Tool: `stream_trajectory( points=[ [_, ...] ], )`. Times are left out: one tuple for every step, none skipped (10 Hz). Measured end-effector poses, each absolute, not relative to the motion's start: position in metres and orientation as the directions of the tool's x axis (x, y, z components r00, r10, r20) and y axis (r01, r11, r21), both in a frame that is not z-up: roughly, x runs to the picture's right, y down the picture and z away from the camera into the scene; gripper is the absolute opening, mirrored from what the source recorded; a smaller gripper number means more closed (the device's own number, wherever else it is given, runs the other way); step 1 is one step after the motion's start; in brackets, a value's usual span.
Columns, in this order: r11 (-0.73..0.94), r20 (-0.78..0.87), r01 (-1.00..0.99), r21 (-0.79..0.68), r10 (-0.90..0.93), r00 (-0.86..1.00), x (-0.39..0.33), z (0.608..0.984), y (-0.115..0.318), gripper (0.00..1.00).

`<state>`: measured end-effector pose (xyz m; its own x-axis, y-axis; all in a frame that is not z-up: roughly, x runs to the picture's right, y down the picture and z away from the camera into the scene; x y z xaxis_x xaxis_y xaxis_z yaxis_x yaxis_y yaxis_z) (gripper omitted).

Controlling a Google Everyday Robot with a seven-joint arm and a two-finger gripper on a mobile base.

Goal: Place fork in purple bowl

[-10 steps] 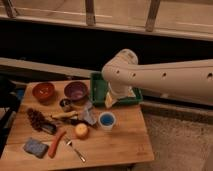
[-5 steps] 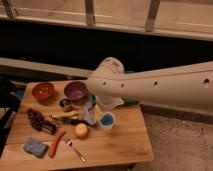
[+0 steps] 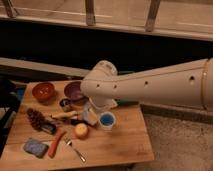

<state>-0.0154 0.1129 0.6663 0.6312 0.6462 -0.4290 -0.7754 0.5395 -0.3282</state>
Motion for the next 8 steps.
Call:
stream_trajectory(
  points=[
    [0.555,-0.417,-0.75,-0.36,0.623,0.661,-0.036,0.671,0.119,0.8],
    [0.573,-0.401,-0.718,-0.395,0.596,0.696,-0.059,0.672,0.129,0.8],
    [0.592,-0.38,-0.68,-0.433,0.564,0.733,-0.082,0.671,0.142,0.8],
    [0.603,-0.366,-0.653,-0.459,0.541,0.757,-0.097,0.671,0.15,0.8],
    [0.616,-0.344,-0.616,-0.491,0.512,0.787,-0.115,0.671,0.159,0.8],
    [0.633,-0.314,-0.565,-0.53,0.472,0.824,-0.139,0.671,0.17,0.8],
    [0.644,-0.291,-0.527,-0.555,0.443,0.848,-0.155,0.67,0.177,0.8],
    [0.661,-0.25,-0.468,-0.586,0.401,0.881,-0.176,0.668,0.186,0.8]
  ],
)
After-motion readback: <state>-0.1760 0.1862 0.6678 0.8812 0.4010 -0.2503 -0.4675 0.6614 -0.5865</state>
